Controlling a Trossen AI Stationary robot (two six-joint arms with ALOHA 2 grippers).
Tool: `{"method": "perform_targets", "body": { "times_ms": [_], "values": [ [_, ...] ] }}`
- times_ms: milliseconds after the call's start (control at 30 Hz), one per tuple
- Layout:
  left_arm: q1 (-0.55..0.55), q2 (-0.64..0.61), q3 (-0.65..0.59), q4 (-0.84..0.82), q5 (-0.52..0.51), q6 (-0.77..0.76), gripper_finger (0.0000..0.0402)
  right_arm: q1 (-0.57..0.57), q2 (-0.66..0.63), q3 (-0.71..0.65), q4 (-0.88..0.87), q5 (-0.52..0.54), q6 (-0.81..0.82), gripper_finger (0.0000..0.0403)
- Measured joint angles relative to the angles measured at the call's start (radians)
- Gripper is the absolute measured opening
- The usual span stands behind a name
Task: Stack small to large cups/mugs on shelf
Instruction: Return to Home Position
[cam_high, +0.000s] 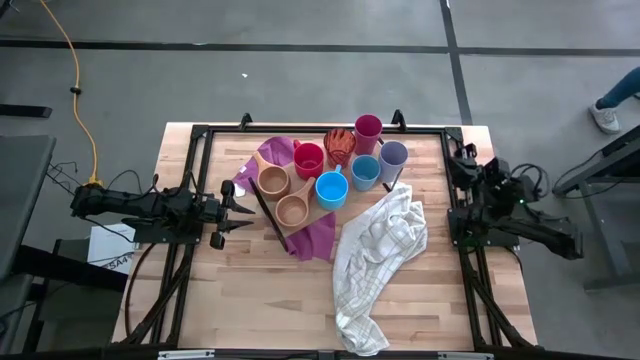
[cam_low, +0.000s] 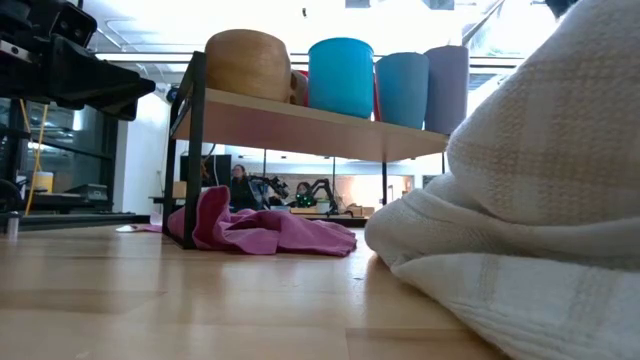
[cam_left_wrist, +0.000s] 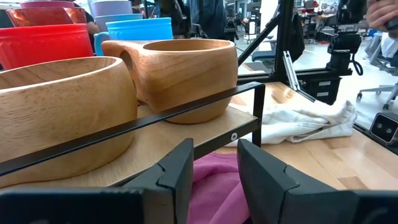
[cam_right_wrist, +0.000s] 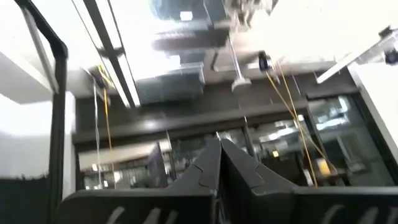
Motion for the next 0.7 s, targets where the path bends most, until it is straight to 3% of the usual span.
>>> {"method": "perform_targets", "body": {
  "times_ms": [500, 700],
  "values": [
    [0.0, 0.0, 0.0, 0.0, 0.0, 0.0, 0.0111, 0.0, 0.0, -0.116, 0.171, 0.016, -0.036, 0.0],
    [0.0, 0.0, 0.0, 0.0, 0.0, 0.0, 0.0111, 0.0, 0.0, -0.116, 0.122, 0.036, -0.074, 0.0]
  ]
}}
